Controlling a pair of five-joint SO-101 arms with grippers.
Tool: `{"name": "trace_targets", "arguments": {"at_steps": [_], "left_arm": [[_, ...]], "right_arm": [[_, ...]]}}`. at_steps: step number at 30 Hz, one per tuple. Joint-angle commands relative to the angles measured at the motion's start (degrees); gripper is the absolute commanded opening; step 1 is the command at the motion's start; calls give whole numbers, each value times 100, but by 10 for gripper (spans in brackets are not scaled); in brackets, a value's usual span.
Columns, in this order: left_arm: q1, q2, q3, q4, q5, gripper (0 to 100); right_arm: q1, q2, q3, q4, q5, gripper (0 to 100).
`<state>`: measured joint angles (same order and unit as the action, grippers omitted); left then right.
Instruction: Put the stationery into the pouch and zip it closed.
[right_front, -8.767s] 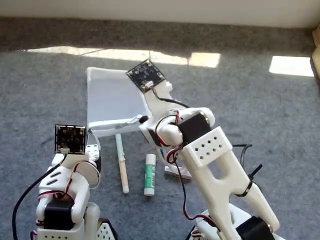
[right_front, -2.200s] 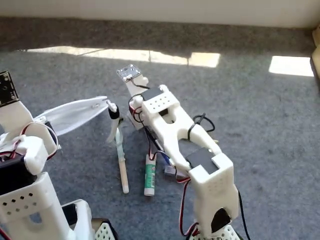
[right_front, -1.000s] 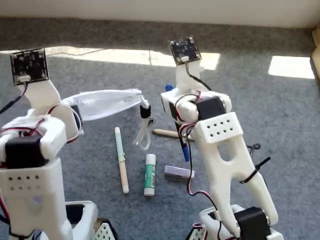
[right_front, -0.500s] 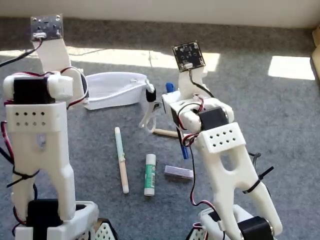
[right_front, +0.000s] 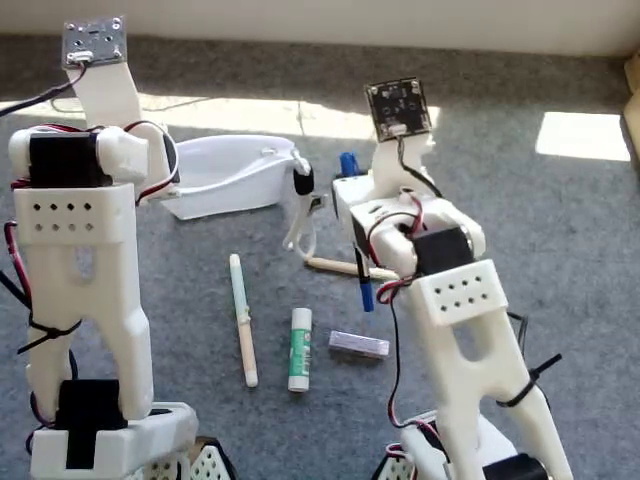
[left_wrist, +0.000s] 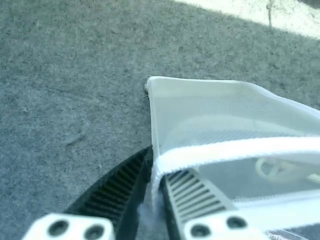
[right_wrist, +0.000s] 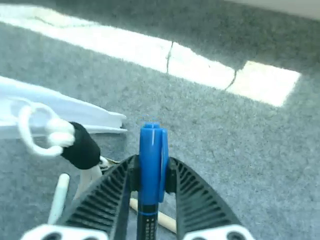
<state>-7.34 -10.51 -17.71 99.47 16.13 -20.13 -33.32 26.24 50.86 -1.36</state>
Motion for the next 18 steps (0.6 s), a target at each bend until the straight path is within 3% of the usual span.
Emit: {"name": "trace_targets", "arguments": {"at_steps": [1,10,18], "left_arm": [[145,-31,-207,18,70,6],[154,-31,-198,18,70,6],[145,-31,-180,26,70,6]], "right_arm": [[-4,-875,-110,-224,-273,5],[-1130,-2018,-101,-1341,-273,5],[-1578,-1982,-66,-2870,-264,5]]}}
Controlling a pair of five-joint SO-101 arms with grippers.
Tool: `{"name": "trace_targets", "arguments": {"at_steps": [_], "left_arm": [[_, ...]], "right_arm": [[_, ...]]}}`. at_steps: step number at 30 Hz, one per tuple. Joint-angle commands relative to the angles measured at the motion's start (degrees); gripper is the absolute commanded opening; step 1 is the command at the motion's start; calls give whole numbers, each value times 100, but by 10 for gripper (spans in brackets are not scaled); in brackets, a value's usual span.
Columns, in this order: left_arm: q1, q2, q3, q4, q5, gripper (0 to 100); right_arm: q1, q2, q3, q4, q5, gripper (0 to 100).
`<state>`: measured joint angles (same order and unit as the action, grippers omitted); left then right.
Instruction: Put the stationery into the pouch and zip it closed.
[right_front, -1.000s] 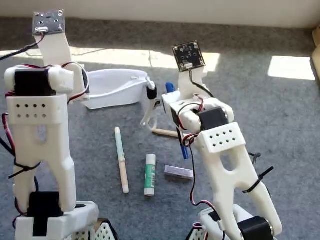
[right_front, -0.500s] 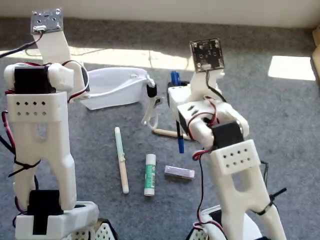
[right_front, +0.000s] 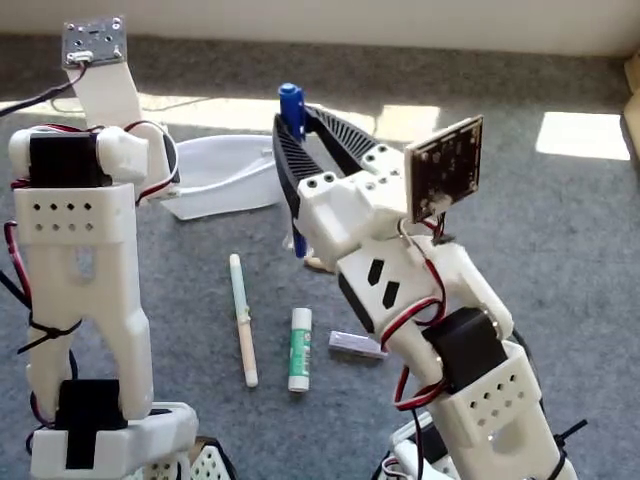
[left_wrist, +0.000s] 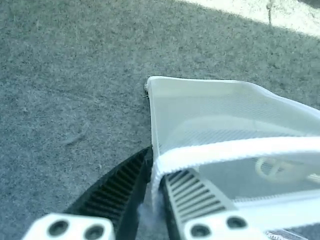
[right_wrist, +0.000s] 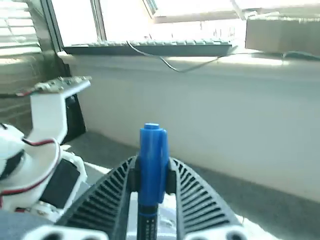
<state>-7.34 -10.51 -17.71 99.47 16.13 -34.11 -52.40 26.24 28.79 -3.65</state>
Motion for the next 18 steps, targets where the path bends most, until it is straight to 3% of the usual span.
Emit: {"name": "trace_targets", "arguments": {"at_steps": [1,18], "left_arm": [[145,-31,-180,26,70,6],[145,-40,-171,44,70,6]], "right_arm": [[-215,-31,-66,-919,-35,5],[-312,1068,1059,-4875,-35,5]]}}
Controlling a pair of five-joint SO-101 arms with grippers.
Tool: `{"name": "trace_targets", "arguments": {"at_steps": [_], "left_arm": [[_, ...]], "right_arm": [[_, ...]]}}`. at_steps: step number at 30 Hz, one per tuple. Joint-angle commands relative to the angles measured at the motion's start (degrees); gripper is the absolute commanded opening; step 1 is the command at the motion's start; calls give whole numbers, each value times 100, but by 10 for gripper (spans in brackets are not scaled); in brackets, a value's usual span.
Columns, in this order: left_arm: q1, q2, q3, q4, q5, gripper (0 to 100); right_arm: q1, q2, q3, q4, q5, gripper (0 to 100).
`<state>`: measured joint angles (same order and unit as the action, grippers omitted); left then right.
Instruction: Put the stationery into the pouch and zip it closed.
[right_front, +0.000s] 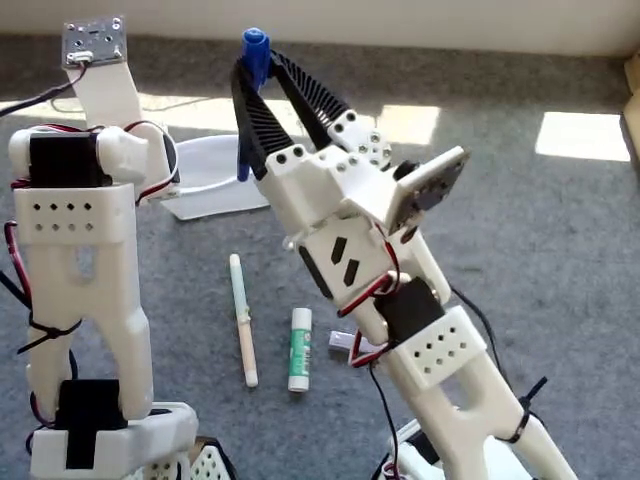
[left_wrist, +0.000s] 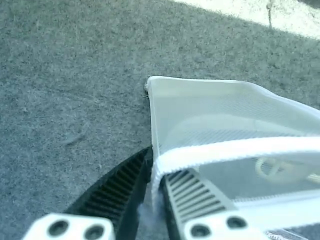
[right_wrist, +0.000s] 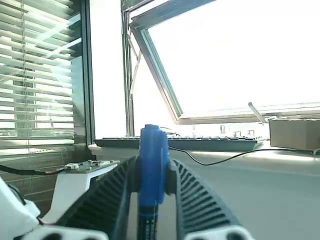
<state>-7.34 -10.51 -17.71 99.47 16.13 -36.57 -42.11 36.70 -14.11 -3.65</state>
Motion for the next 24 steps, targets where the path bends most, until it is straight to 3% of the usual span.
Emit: {"name": "trace_targets", "arguments": {"at_steps": [1,24], "left_arm": [[145,-40,-171,44,70,6],[145,-40,-171,44,70,6]], "right_arm": [[-66,101,48,-690,-35,5],[-75,549,673,-848,70,5]]}}
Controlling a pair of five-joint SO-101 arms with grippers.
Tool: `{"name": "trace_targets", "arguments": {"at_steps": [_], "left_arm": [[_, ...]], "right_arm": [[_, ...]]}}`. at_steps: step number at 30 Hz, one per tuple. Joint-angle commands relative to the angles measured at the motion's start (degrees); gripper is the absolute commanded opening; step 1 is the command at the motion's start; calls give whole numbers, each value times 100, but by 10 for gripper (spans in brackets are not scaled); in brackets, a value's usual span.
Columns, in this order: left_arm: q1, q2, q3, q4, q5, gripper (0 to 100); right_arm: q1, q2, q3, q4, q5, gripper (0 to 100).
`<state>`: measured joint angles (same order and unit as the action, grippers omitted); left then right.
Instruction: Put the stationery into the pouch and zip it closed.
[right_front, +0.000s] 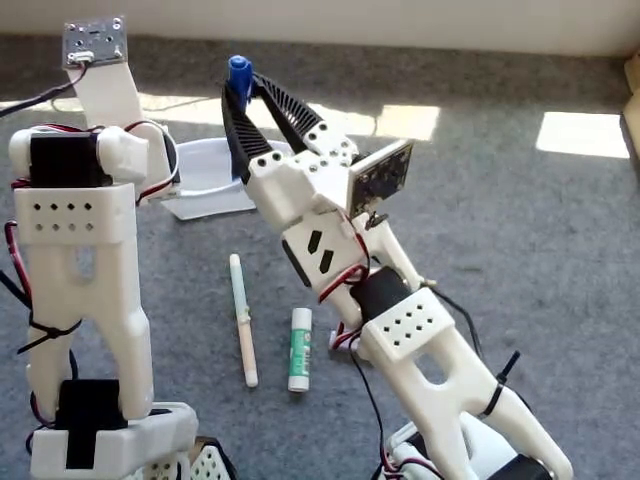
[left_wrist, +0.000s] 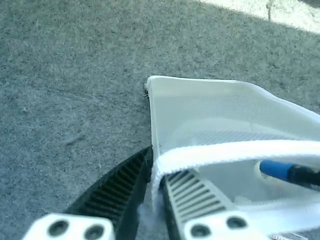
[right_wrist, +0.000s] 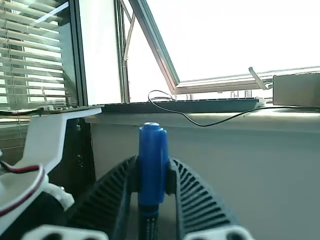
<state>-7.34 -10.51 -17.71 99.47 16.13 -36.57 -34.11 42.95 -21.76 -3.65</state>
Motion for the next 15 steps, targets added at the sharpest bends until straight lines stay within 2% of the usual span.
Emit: {"name": "trace_targets", "arguments": {"at_steps": [1,7,11,15], "left_arm": [[145,-40,-171,35,70,6],[145,-40,-171,26,70,6],[145,-40,-171,26,70,6],[145,-40,-171,26,70,6]], "right_arm": [[-75,-312,136,-84,220,5],[-418,-998,743,-31,747,5],[-787,-1376,945,778,1064,8],[-822,-1560,936,1429,1064,9]]}}
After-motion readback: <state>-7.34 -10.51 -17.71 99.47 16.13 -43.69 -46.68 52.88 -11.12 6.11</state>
